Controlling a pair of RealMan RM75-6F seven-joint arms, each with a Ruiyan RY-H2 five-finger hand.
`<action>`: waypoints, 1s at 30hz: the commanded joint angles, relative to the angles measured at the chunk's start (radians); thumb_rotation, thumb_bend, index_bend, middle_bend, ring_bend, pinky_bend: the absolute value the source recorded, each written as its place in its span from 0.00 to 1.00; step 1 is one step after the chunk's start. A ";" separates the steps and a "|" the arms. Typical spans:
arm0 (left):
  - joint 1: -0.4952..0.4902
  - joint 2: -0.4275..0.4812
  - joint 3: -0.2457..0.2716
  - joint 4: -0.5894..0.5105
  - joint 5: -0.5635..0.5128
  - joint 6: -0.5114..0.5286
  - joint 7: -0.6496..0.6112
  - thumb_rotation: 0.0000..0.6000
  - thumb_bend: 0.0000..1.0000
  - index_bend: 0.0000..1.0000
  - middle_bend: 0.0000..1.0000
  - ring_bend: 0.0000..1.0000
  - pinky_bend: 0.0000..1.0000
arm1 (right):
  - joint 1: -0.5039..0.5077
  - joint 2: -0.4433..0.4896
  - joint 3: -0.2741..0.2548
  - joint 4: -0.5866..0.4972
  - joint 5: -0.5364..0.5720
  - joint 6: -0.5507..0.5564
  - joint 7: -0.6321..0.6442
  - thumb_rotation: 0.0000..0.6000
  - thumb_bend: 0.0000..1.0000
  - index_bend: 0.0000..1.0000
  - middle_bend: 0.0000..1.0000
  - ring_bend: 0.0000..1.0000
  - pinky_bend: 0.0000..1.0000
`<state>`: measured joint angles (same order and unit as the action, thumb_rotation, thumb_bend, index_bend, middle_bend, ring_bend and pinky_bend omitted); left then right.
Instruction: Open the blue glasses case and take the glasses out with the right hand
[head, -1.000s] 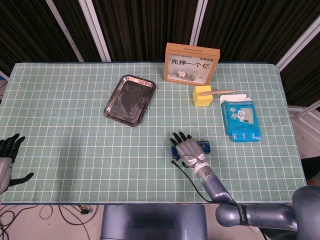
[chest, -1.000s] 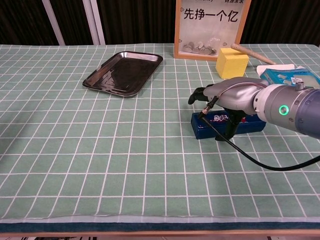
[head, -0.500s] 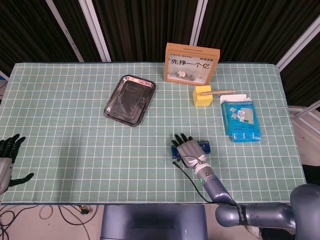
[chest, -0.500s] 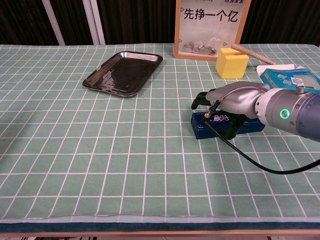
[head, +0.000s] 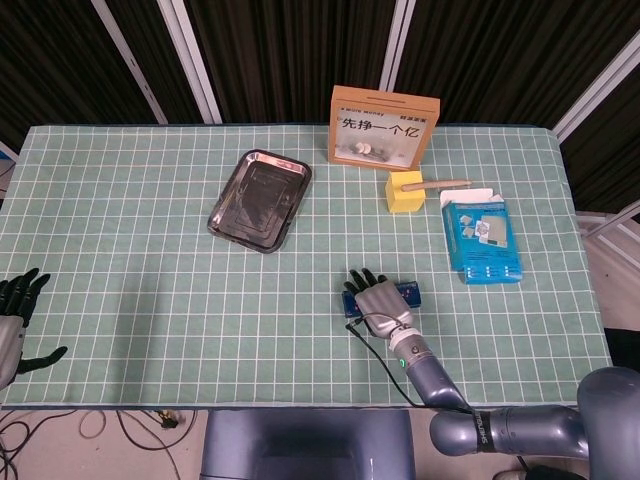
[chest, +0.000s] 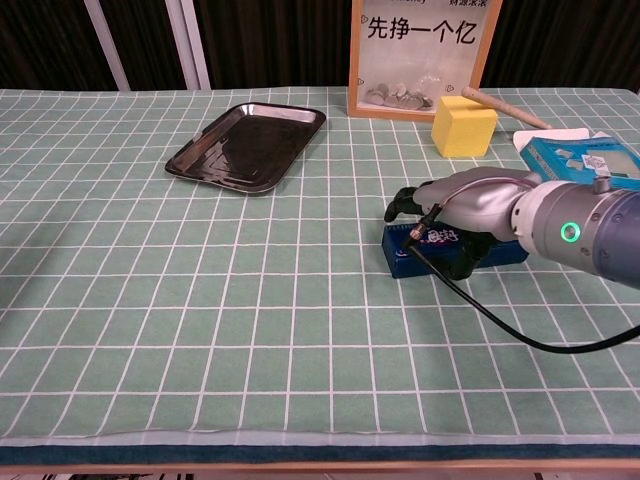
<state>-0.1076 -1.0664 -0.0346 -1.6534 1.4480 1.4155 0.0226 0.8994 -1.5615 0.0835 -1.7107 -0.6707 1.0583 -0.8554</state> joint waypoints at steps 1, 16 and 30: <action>0.000 0.000 0.000 0.000 -0.001 0.000 0.000 1.00 0.07 0.00 0.00 0.00 0.00 | 0.001 -0.002 -0.001 0.001 0.005 0.001 0.001 1.00 0.58 0.14 0.00 0.00 0.22; 0.000 0.001 0.001 -0.002 0.000 -0.001 -0.001 1.00 0.07 0.00 0.00 0.00 0.00 | 0.004 -0.015 -0.011 0.015 0.011 0.013 0.006 1.00 0.68 0.14 0.00 0.00 0.22; 0.000 0.003 0.001 -0.004 -0.001 -0.001 -0.005 1.00 0.07 0.00 0.00 0.00 0.00 | 0.012 -0.032 0.000 0.053 0.030 0.004 0.018 1.00 0.70 0.16 0.00 0.00 0.22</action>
<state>-0.1072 -1.0630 -0.0335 -1.6570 1.4472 1.4149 0.0176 0.9114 -1.5922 0.0830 -1.6584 -0.6414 1.0626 -0.8386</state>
